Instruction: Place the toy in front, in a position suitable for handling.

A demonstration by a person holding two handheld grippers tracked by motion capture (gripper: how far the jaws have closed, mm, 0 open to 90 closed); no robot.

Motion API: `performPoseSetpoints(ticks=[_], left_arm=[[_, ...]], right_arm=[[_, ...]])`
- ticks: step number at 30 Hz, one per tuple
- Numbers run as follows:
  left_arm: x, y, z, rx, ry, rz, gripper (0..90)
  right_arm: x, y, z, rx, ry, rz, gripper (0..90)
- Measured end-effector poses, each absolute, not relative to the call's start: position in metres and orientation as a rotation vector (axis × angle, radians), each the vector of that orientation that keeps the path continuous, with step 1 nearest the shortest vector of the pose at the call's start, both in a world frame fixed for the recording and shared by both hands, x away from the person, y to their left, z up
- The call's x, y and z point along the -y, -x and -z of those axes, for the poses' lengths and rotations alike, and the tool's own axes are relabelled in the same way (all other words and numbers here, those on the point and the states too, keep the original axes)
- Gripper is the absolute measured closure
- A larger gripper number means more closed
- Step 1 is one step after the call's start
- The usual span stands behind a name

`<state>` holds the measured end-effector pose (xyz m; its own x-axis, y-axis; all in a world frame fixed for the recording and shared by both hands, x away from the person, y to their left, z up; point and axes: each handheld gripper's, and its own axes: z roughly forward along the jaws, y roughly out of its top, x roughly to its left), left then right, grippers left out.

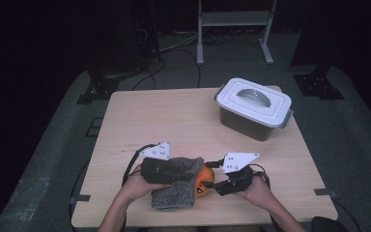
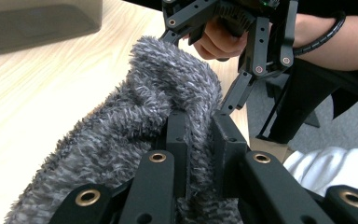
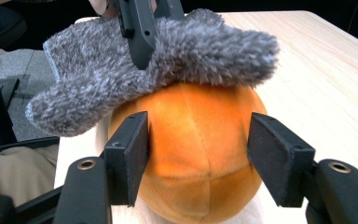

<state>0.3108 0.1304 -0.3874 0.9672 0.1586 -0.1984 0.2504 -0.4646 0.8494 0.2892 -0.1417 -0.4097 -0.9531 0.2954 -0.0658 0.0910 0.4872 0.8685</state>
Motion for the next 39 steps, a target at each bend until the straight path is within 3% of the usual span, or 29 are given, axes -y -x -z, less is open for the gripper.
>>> performPoseSetpoints(ticks=[12, 25, 30, 34, 37, 39], left_arm=[[-0.114, -0.302, 0.379, -0.241, -2.082, 0.114, 79.3], [-0.154, -0.318, 0.389, -0.379, -2.056, 0.084, 78.8], [-0.157, -0.320, 0.393, -0.396, -2.045, 0.108, 78.9], [-0.148, -0.318, 0.397, -0.369, -2.039, 0.145, 78.9], [-0.139, -0.316, 0.397, -0.331, -2.044, 0.174, 78.9], [-0.138, -0.315, 0.395, -0.330, -2.058, 0.153, 78.9]], right_arm=[[0.134, -0.281, 0.413, -2.516, -0.267, -1.440, 48.1], [0.160, -0.299, 0.421, -2.581, -0.389, -1.432, 51.8], [0.166, -0.304, 0.421, -2.617, -0.405, -1.427, 49.2], [0.167, -0.303, 0.410, -2.600, -0.393, -1.502, 35.6], [0.162, -0.301, 0.410, -2.592, -0.394, -1.499, 34.5], [0.157, -0.299, 0.413, -2.591, -0.372, -1.453, 38.6]])
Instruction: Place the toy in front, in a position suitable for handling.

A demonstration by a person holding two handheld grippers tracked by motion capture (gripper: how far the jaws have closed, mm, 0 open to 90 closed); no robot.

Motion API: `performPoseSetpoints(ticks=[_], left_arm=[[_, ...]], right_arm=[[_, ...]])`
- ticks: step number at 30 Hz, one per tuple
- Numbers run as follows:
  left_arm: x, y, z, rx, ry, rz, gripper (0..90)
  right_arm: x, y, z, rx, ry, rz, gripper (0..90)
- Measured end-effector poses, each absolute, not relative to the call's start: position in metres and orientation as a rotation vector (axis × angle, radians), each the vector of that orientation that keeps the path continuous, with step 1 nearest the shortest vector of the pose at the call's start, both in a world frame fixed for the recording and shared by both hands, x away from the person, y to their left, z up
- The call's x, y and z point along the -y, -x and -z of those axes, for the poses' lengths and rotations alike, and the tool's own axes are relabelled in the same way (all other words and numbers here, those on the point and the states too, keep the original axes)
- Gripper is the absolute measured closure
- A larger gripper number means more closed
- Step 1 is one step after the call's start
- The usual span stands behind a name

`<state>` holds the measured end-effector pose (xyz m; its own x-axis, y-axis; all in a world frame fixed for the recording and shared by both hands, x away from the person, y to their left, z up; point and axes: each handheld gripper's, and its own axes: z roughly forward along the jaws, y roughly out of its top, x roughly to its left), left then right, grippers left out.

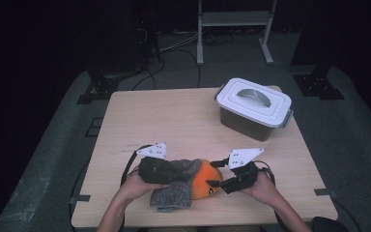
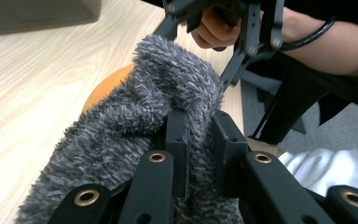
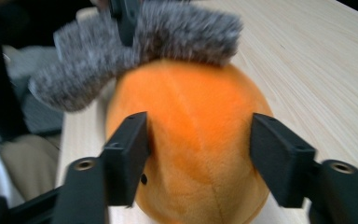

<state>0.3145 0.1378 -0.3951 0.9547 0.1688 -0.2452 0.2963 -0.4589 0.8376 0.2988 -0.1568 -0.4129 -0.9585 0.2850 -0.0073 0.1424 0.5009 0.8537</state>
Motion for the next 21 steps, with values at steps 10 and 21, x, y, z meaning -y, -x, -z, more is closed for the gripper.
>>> performPoseSetpoints(ticks=[10, 21], left_arm=[[-0.153, -0.318, 0.393, -0.382, -2.076, 0.113, 78.6], [-0.150, -0.319, 0.398, -0.359, -2.066, 0.178, 78.7]], right_arm=[[0.159, -0.290, 0.416, -2.631, -0.289, -1.423, 48.1], [0.163, -0.307, 0.414, -2.667, -0.460, -1.492, 29.4]])
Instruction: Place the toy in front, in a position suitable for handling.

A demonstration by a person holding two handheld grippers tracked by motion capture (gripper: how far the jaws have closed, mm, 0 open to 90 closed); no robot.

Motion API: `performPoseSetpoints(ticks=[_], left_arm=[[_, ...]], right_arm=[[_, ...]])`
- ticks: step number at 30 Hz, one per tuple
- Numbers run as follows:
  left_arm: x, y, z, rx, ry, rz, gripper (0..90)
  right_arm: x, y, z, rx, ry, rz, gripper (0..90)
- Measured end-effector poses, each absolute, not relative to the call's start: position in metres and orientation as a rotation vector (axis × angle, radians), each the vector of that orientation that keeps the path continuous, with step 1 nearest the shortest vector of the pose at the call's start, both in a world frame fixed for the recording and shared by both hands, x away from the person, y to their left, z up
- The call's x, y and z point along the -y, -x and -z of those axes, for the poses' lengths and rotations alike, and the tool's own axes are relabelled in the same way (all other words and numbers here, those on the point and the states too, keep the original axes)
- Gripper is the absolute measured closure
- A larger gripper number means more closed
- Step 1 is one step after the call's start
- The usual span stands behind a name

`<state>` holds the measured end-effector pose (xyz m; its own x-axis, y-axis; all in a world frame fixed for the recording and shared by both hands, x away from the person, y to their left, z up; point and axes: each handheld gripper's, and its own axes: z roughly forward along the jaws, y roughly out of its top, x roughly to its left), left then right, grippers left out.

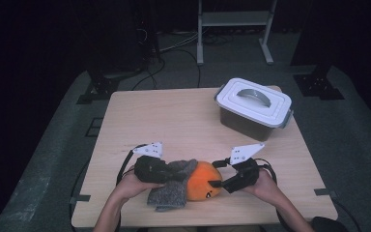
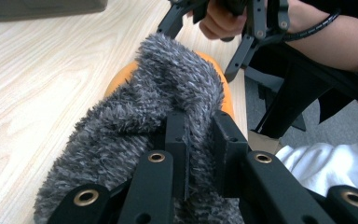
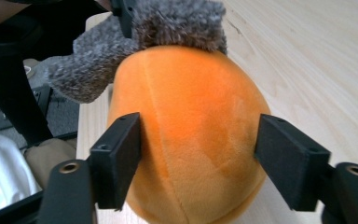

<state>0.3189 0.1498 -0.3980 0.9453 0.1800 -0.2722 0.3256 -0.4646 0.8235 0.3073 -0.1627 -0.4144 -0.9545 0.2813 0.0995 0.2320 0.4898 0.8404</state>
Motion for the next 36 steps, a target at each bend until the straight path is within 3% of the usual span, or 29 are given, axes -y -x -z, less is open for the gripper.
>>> performPoseSetpoints(ticks=[2, 6, 9, 14, 19, 27, 36], left_arm=[[-0.150, -0.320, 0.399, -0.367, -2.056, 0.178, 78.7], [-0.151, -0.320, 0.397, -0.367, -2.038, 0.161, 78.8], [-0.156, -0.319, 0.389, -0.369, -2.006, 0.109, 79.0], [-0.152, -0.320, 0.394, -0.390, -2.034, 0.058, 79.0], [-0.151, -0.321, 0.401, -0.380, -2.048, 0.108, 79.0], [-0.145, -0.317, 0.408, -0.300, -2.074, 0.200, 78.9], [-0.149, -0.320, 0.395, -0.336, -1.983, 0.154, 79.0]], right_arm=[[0.159, -0.309, 0.419, -2.677, -0.497, -1.496, 29.9], [0.154, -0.304, 0.421, -2.631, -0.453, -1.502, 56.9], [0.154, -0.301, 0.412, -2.522, -0.414, -1.560, 60.8], [0.150, -0.296, 0.411, -2.471, -0.282, -1.463, 57.0], [0.160, -0.299, 0.418, -2.557, -0.224, -1.405, 54.1], [0.179, -0.307, 0.412, -2.646, -0.392, -1.614, 33.9], [0.160, -0.301, 0.424, -2.672, -0.388, -1.578, 35.8]])
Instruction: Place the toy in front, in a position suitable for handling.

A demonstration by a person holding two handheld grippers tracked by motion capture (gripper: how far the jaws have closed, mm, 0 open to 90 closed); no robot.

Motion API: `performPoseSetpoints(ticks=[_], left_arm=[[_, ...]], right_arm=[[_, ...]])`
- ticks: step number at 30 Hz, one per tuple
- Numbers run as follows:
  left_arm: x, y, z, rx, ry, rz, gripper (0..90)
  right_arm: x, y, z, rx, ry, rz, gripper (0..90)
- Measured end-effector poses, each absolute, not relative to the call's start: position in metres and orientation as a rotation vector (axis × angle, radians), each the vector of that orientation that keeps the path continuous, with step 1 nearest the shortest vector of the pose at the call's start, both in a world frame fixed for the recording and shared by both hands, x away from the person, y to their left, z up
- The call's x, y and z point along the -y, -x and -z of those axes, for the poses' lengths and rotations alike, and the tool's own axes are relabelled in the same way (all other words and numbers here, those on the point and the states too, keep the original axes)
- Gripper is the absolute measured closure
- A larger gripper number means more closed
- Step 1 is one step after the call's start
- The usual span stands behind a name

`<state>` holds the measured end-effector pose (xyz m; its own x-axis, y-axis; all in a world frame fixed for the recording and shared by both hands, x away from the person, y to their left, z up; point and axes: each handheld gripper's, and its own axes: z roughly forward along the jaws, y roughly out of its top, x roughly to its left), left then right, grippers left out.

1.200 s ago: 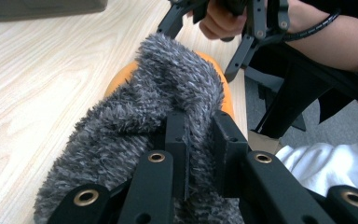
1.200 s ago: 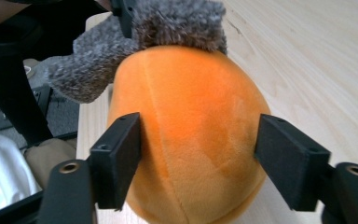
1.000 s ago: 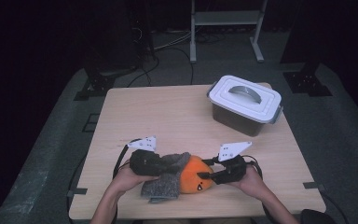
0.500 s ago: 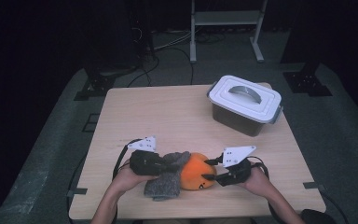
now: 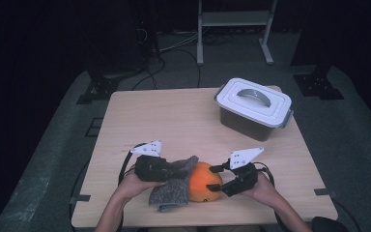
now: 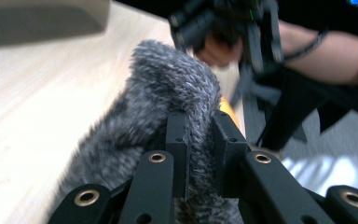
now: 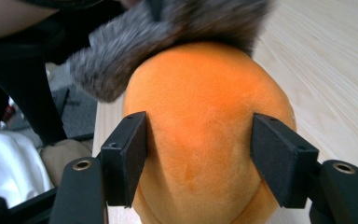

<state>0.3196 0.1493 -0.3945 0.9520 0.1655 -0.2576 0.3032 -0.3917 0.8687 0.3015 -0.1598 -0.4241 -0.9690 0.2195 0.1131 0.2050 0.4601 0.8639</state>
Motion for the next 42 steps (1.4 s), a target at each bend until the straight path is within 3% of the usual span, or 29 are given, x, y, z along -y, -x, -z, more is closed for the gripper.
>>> performPoseSetpoints(ticks=[7, 13, 15, 18, 21, 38, 42], left_arm=[[-0.144, -0.319, 0.405, -0.342, -2.049, 0.208, 78.9], [-0.139, -0.318, 0.409, -0.336, -2.040, 0.231, 78.9], [-0.136, -0.318, 0.409, -0.336, -2.041, 0.230, 79.0], [-0.139, -0.318, 0.406, -0.337, -2.014, 0.210, 79.1], [-0.145, -0.320, 0.399, -0.343, -1.979, 0.169, 79.1], [-0.151, -0.320, 0.407, -0.383, -2.078, 0.160, 77.9], [-0.146, -0.319, 0.409, -0.361, -2.089, 0.176, 78.5]], right_arm=[[0.156, -0.299, 0.426, -2.711, -0.338, -1.524, 37.9], [0.155, -0.297, 0.423, -2.745, -0.409, -1.493, 33.0], [0.152, -0.296, 0.426, -2.731, -0.417, -1.463, 39.6], [0.151, -0.293, 0.423, -2.656, -0.379, -1.448, 61.3], [0.152, -0.297, 0.414, -2.552, -0.377, -1.488, 66.0], [0.170, -0.299, 0.423, -2.699, -0.223, -1.371, 57.4], [0.169, -0.301, 0.421, -2.732, -0.226, -1.390, 46.7]])
